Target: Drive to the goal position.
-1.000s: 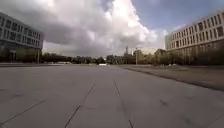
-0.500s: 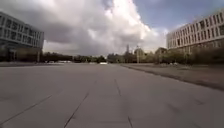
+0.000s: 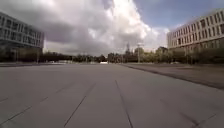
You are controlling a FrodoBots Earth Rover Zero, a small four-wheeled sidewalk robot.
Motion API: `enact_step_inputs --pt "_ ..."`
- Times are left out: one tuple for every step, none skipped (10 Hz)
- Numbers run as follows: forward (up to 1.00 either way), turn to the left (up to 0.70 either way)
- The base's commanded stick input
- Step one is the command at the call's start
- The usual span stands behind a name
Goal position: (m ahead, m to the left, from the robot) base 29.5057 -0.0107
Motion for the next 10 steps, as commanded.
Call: enact_step_inputs --pt "0.7 0.0" --pt "0.7 0.0" --pt "0.7 0.0" --pt "0.7 0.0" --pt "0.7 0.0" --pt "0.7 0.0" --pt "0.7 0.0" --pt "0.7 0.0" --pt "0.7 0.0" --pt "0.7 0.0"
